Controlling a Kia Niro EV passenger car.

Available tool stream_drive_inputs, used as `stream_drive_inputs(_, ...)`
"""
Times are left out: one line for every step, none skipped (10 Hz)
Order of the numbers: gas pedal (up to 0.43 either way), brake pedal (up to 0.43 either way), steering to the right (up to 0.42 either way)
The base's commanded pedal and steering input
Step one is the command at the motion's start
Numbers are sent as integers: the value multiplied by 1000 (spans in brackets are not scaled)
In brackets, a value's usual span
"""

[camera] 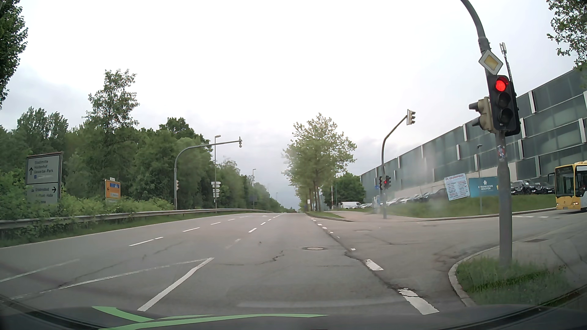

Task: Follow the waypoints while adhering to traffic rules and regulations

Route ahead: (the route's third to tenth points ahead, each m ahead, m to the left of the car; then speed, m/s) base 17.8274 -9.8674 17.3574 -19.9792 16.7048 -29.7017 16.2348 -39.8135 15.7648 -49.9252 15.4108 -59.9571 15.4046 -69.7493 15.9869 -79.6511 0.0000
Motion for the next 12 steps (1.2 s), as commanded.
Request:
stream_drive_inputs(0,354,2)
stream_drive_inputs(0,354,2)
stream_drive_inputs(0,354,3)
stream_drive_inputs(0,354,2)
stream_drive_inputs(0,354,2)
stream_drive_inputs(0,354,2)
stream_drive_inputs(0,354,2)
stream_drive_inputs(0,354,2)
stream_drive_inputs(0,354,3)
stream_drive_inputs(0,354,2)
stream_drive_inputs(0,354,2)
stream_drive_inputs(0,354,2)
